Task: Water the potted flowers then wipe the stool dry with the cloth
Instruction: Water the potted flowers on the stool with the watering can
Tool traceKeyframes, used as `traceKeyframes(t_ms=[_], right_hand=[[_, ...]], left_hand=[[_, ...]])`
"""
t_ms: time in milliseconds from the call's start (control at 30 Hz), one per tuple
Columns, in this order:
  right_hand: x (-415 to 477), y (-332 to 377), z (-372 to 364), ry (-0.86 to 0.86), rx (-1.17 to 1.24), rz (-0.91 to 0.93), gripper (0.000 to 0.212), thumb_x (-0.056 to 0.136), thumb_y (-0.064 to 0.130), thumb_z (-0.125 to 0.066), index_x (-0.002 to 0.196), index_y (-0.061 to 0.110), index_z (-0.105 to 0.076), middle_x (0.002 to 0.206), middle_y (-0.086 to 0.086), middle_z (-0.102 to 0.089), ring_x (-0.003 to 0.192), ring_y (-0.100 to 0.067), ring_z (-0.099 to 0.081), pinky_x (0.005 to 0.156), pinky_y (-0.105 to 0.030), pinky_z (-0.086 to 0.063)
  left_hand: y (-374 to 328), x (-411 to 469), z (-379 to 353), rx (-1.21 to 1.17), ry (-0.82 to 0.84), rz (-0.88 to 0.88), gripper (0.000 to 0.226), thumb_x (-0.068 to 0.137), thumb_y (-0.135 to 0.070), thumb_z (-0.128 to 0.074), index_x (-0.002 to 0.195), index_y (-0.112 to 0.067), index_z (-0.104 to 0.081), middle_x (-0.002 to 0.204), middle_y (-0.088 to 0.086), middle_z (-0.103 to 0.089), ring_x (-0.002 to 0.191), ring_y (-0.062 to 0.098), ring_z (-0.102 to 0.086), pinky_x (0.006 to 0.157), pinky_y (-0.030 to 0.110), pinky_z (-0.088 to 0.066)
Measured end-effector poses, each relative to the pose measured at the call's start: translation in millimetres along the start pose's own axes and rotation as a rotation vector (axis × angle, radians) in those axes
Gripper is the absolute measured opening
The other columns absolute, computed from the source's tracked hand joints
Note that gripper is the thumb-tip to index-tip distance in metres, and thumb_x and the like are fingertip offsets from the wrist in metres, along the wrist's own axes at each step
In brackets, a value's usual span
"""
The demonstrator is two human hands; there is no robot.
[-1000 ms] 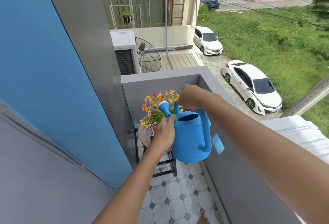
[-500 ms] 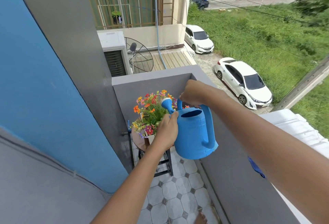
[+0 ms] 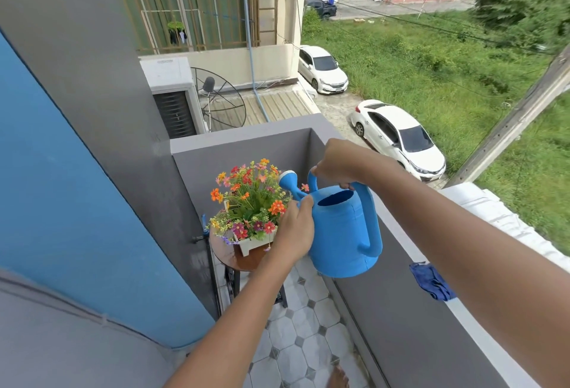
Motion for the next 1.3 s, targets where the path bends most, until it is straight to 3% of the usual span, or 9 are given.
traceKeyframes(t_ms=[133, 233, 333, 433, 633, 767, 1000, 1167, 1300], right_hand=[[-1.1, 9.2, -1.2, -0.032, 0.099, 0.035, 0.021, 0.097, 0.010, -0.052, 0.102, 0.005, -0.072, 0.059, 0.001, -0.060, 0.062, -0.016, -0.054, 0.043, -0.022, -0.034], [1.0, 17.8, -5.8, -0.009, 0.110, 0.060, 0.026, 0.095, 0.016, -0.056, 0.071, 0.007, -0.062, 0.061, -0.005, -0.060, 0.052, -0.017, -0.055, 0.045, -0.025, -0.039], [5.5, 30.3, -10.2, -0.038, 0.072, 0.066, 0.026, 0.093, 0.017, -0.054, 0.078, 0.002, -0.070, 0.047, -0.004, -0.059, 0.050, -0.020, -0.058, 0.048, -0.025, -0.044], [2.6, 42.3, -17.0, 0.007, 0.158, 0.066, 0.014, 0.091, 0.011, -0.059, 0.082, 0.005, -0.067, 0.054, -0.005, -0.056, 0.059, -0.021, -0.059, 0.061, -0.031, -0.051], [-10.7, 44.4, -24.1, 0.022, 0.158, 0.126, 0.035, 0.095, 0.025, -0.060, 0.066, 0.010, -0.047, 0.060, -0.006, -0.054, 0.045, -0.016, -0.050, 0.041, -0.021, -0.039], [-27.9, 46.1, -34.9, 0.082, 0.113, 0.136, 0.044, 0.098, 0.032, -0.055, 0.068, -0.001, -0.057, 0.053, -0.012, -0.057, 0.029, -0.014, -0.047, 0.046, -0.022, -0.039], [-29.5, 44.0, -54.8, 0.124, 0.182, 0.162, 0.038, 0.097, 0.025, -0.058, 0.063, 0.010, -0.049, 0.056, -0.005, -0.054, 0.044, -0.015, -0.050, 0.043, -0.022, -0.041], [-29.3, 36.2, -56.3, 0.114, 0.183, 0.114, 0.038, 0.096, 0.023, -0.060, 0.062, 0.010, -0.050, 0.030, 0.006, -0.050, 0.024, -0.004, -0.047, 0.039, -0.019, -0.038], [-31.0, 22.7, -56.7, 0.104, 0.100, 0.061, 0.043, 0.099, 0.029, -0.054, 0.071, -0.002, -0.064, 0.053, -0.009, -0.060, 0.026, -0.011, -0.045, 0.043, -0.020, -0.041]], left_hand=[[5.4, -2.4, 8.8, -0.042, -0.047, -0.001, 0.051, 0.094, -0.058, -0.030, 0.113, -0.017, -0.054, 0.099, 0.009, -0.059, 0.083, 0.019, -0.056, 0.068, 0.037, -0.040], [9.3, -5.2, 20.9, -0.014, -0.093, -0.001, 0.056, 0.093, -0.058, -0.029, 0.115, -0.013, -0.053, 0.091, 0.004, -0.055, 0.078, 0.018, -0.052, 0.064, 0.035, -0.038], [12.2, -10.0, 33.2, -0.002, -0.124, 0.007, 0.058, 0.093, -0.059, -0.028, 0.113, -0.011, -0.054, 0.086, 0.001, -0.051, 0.074, 0.016, -0.048, 0.064, 0.035, -0.037], [14.3, -17.7, 44.3, 0.029, -0.147, 0.020, 0.051, 0.099, -0.053, -0.028, 0.113, -0.011, -0.053, 0.086, 0.000, -0.051, 0.074, 0.014, -0.048, 0.061, 0.034, -0.035], [21.9, -42.1, 53.7, 0.089, -0.157, 0.039, 0.047, 0.100, -0.051, -0.029, 0.107, -0.011, -0.053, 0.089, 0.003, -0.052, 0.076, 0.014, -0.049, 0.061, 0.033, -0.035], [35.0, -60.7, 54.0, 0.104, -0.161, 0.089, 0.048, 0.098, -0.055, -0.028, 0.109, -0.014, -0.050, 0.091, 0.002, -0.054, 0.084, 0.016, -0.054, 0.062, 0.036, -0.035], [54.0, -68.1, 51.4, 0.132, -0.137, 0.113, 0.049, 0.098, -0.054, -0.026, 0.110, -0.013, -0.051, 0.099, 0.008, -0.055, 0.091, 0.021, -0.055, 0.066, 0.037, -0.037], [52.5, -69.4, 40.6, 0.093, -0.115, 0.136, 0.051, 0.098, -0.056, -0.027, 0.110, -0.012, -0.051, 0.094, 0.007, -0.055, 0.088, 0.021, -0.055, 0.067, 0.039, -0.036], [49.7, -62.5, 28.4, 0.094, -0.049, 0.123, 0.049, 0.098, -0.054, -0.027, 0.109, -0.012, -0.051, 0.105, 0.012, -0.058, 0.091, 0.021, -0.055, 0.066, 0.036, -0.035]])
Point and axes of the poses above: each hand's wrist, its own x-axis towards the middle knuckle, its own z-axis out of the back of the hand, y = z × x, the point moved 1 cm from there along x, towards the middle knuckle
